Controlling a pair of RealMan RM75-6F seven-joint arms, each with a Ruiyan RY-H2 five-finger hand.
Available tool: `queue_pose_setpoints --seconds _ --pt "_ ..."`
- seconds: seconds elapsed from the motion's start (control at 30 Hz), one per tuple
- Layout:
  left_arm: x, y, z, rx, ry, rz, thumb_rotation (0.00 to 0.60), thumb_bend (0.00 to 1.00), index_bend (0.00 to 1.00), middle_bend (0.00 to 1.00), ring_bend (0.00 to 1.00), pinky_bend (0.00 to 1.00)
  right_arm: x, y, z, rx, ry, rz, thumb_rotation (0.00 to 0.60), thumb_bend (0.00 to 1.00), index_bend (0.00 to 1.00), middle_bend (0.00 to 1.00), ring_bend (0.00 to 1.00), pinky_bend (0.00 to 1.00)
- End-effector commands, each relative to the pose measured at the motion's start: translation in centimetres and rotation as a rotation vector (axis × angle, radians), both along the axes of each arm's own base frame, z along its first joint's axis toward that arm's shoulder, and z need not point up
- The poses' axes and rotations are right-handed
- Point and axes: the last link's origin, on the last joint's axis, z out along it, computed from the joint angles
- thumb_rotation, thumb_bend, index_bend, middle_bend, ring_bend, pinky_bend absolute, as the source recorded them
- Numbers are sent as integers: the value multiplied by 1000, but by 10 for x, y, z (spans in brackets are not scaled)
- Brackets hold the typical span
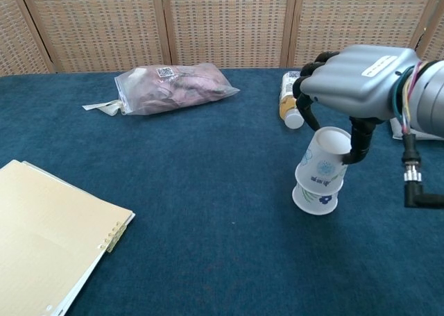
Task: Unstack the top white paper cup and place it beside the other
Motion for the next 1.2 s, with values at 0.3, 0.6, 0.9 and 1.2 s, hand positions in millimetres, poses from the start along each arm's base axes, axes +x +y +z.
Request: queue_pose_setpoints --seconds 0.3,0.6,0.9,1.2 --pt "0 0 2 4 -3 0 600 146 0 0 0 0 21 1 29 -51 52 26 600 201 501 165 0 0" --pt "0 -1 3 6 -12 -5 600 146 0 0 0 0 35 4 46 -79 77 45 600 208 501 165 0 0" --pt "-1 -1 5 14 -19 -7 600 146 0 0 0 0 16 -7 53 -107 128 -15 600 208 502 165 0 0" --pt "2 -1 1 0 -12 -13 600 146 0 0 0 0 -24 -19 57 -98 130 -108 600 209 502 165 0 0"
